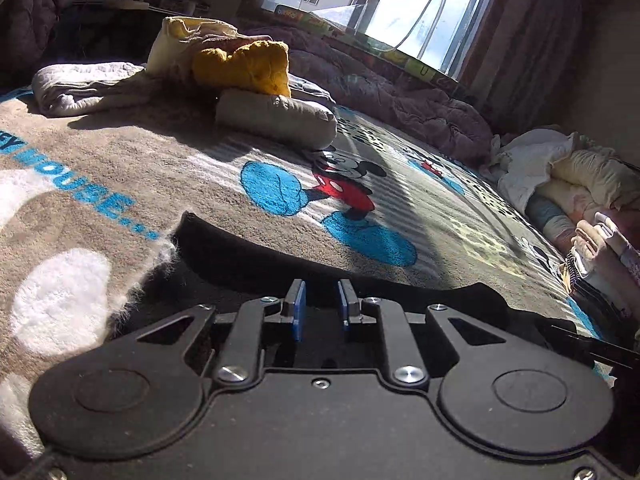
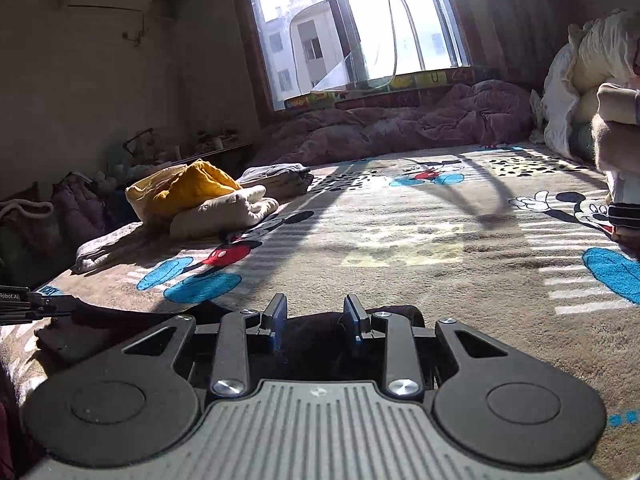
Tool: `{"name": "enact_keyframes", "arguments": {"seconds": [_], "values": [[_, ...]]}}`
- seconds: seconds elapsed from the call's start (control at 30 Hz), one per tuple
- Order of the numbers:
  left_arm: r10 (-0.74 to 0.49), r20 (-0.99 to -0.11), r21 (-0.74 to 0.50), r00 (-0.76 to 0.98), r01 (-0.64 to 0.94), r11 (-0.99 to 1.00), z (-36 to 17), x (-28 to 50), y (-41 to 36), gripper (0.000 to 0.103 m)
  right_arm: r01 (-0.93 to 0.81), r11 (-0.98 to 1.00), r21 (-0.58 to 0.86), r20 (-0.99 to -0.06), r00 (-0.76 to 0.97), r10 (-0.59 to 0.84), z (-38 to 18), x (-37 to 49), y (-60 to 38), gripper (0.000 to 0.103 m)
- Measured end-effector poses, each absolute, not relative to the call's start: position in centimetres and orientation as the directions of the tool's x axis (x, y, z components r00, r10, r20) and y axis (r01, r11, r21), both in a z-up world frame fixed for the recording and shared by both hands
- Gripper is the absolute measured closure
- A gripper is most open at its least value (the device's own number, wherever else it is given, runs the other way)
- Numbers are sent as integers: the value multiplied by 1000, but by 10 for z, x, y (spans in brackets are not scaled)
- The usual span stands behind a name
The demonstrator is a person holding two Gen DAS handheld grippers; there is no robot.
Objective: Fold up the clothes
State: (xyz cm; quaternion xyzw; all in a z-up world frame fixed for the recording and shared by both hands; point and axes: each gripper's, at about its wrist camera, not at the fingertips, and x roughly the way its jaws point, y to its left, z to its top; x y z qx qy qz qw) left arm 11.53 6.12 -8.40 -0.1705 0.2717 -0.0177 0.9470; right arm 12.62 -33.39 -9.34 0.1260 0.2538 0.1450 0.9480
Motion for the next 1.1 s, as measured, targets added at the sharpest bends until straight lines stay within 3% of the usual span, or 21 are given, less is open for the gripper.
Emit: {"name": "enact_keyframes", "arguments": {"seconds": [0.07,0.17,0.37,0.47,0.57,0.6,0.73,0.87,1.07,1.1], "values": [[-129,-510,-334,850,-58,941,-91,116,67,90,-142,914,379,-495,804,330,-107,134,-343,103],[-127,-513,-320,849,-52,946,-95,118,72,90,-148,919,364,-495,805,326,-104,127,-343,103],[-79,-428,-285,900,-51,957,-78,108,77,81,-315,943,107,-365,870,332,-75,106,-304,75],[-60,-458,-254,887,-65,965,-79,118,81,81,-242,949,202,-433,847,308,-86,127,-319,70],[-41,-487,-222,872,-78,972,-81,128,84,79,-142,943,301,-505,815,284,-99,147,-336,100],[-34,-497,-211,867,-82,974,-82,131,85,79,-132,939,317,-505,815,285,-100,147,-340,102],[-7,-533,-168,846,-97,981,-84,145,90,81,-138,933,331,-498,815,298,-105,145,-340,102],[18,-563,-131,827,-111,985,-86,157,95,75,-141,940,309,-496,820,286,-106,144,-335,102],[110,-456,-278,883,-258,925,-58,112,129,74,-149,940,306,-485,826,288,-104,141,-336,101],[129,-440,-305,889,-283,909,-53,102,135,74,-158,942,297,-478,829,290,-102,138,-334,97]]}}
